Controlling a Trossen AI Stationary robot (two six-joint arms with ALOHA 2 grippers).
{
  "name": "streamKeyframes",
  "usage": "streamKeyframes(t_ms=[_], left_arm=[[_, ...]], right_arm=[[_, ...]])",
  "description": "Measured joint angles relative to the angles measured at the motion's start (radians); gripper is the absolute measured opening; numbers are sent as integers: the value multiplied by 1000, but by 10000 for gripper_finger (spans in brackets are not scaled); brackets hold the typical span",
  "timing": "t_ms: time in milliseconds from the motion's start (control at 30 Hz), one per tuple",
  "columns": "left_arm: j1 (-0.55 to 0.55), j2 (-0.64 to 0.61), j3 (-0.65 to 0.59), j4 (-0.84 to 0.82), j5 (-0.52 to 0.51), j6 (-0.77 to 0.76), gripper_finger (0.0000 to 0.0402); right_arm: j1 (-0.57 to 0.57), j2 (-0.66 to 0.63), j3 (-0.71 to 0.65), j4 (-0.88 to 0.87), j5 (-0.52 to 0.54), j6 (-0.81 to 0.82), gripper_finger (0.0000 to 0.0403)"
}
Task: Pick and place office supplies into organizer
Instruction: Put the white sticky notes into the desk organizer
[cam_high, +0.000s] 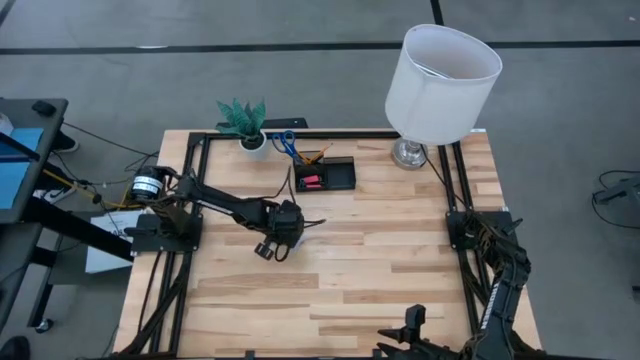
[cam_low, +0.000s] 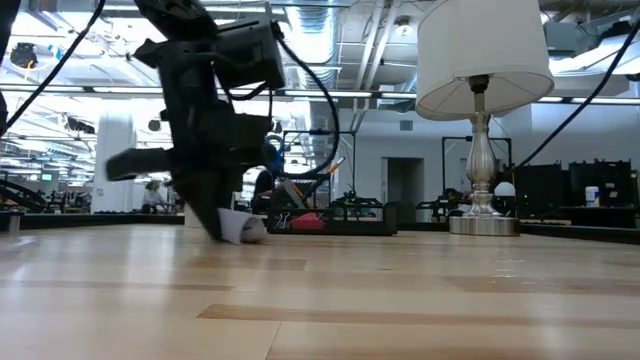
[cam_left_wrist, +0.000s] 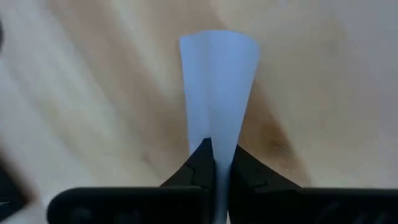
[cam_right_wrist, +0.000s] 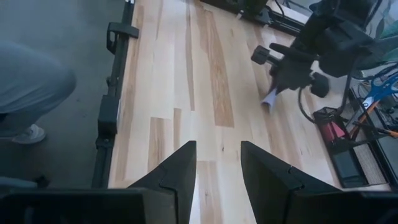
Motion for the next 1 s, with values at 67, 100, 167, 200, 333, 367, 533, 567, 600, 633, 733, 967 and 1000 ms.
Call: streamKeyframes(t_ms=[67, 100, 167, 200, 333, 367, 533, 567, 600, 633, 733, 967, 1000], left_arm=[[-1, 4, 27, -9, -33, 7, 2], [1, 4, 40, -12, -55, 11, 2], [7, 4, 73, -13, -97, 13, 2], [12, 4, 93, -13, -112, 16, 2], [39, 3, 181, -15, -138, 22, 1], [45, 3, 205, -15, -143, 23, 1], [85, 2, 337, -11, -175, 26, 1], [95, 2, 360, -9, -180, 30, 1], [107, 2, 382, -9, -182, 35, 1], [121, 2, 399, -4, -183, 40, 1], [165, 2, 442, 4, -183, 44, 0], [238, 124, 558, -35, -190, 32, 0], [240, 158, 590, -64, -206, 33, 0]], right_arm=[[7, 0, 0, -1, -4, -1, 118], [9, 0, 0, -1, -4, -3, 118], [18, 0, 0, -2, -8, -20, 118], [22, 0, 0, -2, -8, -25, 118], [40, 0, 0, -7, -9, -28, 118], [45, 0, 0, -8, -9, -28, 118], [66, 0, 0, -8, -9, -30, 118], [70, 0, 0, -8, -9, -30, 118], [73, 0, 0, -8, -9, -30, 118], [76, 0, 0, -8, -9, -29, 118], [79, 0, 0, -7, -10, -27, 118], [84, 0, 0, -7, -35, -27, 118], [84, 0, 0, -7, -36, -26, 118]])
